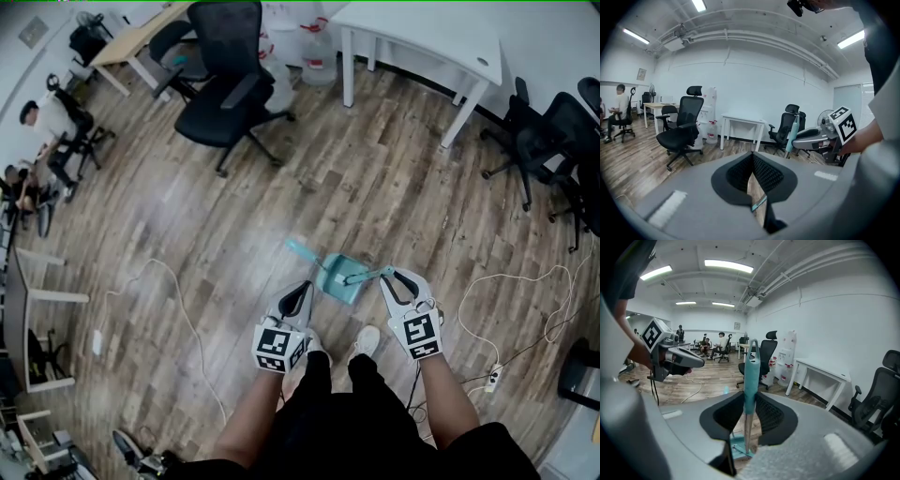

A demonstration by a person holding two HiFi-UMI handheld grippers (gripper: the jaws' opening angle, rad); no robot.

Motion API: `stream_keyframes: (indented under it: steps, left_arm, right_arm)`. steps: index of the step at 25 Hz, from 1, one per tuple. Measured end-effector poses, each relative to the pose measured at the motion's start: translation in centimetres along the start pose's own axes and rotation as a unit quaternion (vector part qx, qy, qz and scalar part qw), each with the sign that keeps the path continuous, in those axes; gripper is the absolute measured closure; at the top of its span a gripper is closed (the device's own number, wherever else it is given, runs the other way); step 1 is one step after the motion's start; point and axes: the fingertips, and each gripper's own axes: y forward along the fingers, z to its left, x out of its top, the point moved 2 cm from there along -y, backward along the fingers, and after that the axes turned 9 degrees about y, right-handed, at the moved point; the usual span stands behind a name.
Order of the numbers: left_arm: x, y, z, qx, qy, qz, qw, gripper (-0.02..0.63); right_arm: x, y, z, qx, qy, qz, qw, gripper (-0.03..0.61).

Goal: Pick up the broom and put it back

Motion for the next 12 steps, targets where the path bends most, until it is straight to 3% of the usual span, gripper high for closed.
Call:
stream_keyframes:
  steps: [6,12]
  left_arm:
    - [-2.4,-0.2,-1.2,-0.019,-0.003,0.029,0.9994,0.595]
    - [-6.5,-1.5,-2.0,-0.011,-0.025,0.069,0.9972,0.594]
  right_arm:
    - [-4.0,0.0,0.6,0.000,0.002,0.039,0.999,0.492]
    - [-7.5,-0.3,1.2,0.008,-0.014,0.083,0.996,0.492]
